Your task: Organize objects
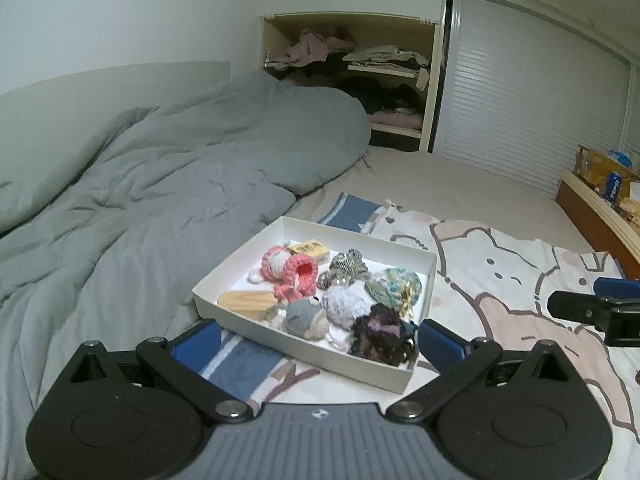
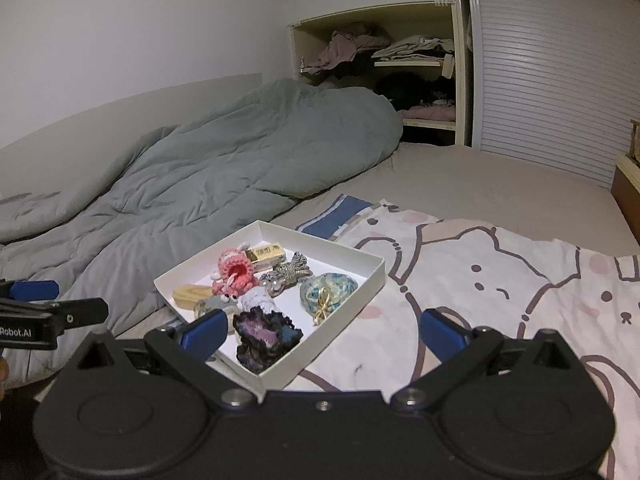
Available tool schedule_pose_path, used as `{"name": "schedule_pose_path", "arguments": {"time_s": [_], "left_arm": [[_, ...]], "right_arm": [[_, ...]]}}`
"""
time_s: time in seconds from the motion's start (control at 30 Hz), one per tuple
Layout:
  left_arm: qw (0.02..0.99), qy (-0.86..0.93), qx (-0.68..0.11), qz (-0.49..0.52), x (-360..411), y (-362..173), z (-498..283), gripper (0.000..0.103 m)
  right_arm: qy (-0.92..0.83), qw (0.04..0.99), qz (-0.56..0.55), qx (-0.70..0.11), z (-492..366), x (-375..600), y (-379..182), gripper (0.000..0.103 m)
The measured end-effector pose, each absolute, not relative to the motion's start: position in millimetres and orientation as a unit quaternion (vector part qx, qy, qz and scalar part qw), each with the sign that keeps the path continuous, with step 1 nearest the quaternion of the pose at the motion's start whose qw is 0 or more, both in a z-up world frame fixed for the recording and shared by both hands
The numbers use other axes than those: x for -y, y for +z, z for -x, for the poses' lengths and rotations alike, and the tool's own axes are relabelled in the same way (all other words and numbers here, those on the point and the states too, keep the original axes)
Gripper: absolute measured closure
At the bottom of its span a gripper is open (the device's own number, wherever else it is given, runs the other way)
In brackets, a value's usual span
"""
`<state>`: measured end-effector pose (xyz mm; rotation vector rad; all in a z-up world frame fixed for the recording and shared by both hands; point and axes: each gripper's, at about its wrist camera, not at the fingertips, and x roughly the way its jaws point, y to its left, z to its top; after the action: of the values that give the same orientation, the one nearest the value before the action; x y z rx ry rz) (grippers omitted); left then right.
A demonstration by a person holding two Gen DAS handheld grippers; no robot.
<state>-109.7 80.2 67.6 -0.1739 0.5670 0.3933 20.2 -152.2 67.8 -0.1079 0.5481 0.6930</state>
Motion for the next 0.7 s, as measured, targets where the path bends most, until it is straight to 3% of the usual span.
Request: {"name": "schedule_pose_path", "arguments": {"time_s": [0.7], "left_arm": [[0.933,0.209,-0.278,0.09,-63,57,128,0.0]], "right_arm": [[0.34,0.899,0.07,-0.266,-6,170,58,0.0]]}}
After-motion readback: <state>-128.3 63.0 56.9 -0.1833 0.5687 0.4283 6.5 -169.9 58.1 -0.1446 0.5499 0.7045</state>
